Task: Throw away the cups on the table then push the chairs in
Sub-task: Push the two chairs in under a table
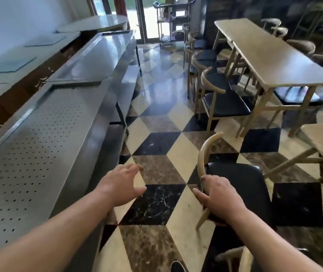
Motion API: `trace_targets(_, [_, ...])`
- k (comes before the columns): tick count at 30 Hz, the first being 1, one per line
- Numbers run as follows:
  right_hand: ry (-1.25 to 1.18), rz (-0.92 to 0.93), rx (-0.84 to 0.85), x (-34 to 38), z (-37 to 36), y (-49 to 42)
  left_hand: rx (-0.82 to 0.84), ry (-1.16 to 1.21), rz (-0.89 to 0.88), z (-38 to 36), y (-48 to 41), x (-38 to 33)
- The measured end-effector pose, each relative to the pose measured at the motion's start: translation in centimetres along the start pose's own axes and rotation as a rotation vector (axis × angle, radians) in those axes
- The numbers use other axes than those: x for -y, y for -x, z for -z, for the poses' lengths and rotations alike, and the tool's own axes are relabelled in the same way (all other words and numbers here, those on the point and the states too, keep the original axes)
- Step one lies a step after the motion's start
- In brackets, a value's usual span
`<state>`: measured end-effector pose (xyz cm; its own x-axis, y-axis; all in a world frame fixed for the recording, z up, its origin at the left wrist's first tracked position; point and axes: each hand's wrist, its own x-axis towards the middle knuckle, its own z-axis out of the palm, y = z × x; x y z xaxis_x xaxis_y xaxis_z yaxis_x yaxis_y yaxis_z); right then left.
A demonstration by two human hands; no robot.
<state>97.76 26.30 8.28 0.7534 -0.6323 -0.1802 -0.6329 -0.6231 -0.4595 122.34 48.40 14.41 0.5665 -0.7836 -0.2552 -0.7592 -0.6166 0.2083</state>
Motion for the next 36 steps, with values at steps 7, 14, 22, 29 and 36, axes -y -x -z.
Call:
trace_targets(7, [-0.079,-0.103,-0.057,-0.6,3.6,-10.3,0.011,-0.001,-0.082,3.9,-12.4,0.1])
trace_targets(14, [-0.081,-0.247,-0.123,-0.7,3.4,-15.8,0.094,-0.033,-0.257,5.4,-23.0,1.0])
trace_targets(22, [-0.012,-0.564,-0.251,2.2,5.3,-17.5,0.124,-0.106,-0.562,9.4,-35.7,2.0])
trace_targets(29, [-0.115,-0.768,-0.324,2.9,2.4,-14.9,0.234,-0.171,-0.814,5.5,-41.6,-4.0])
trace_targets(36, [-0.279,-1.002,-0.304,-2.0,-4.2,-13.4,0.428,-0.340,-1.039,-1.9,-44.4,-10.9])
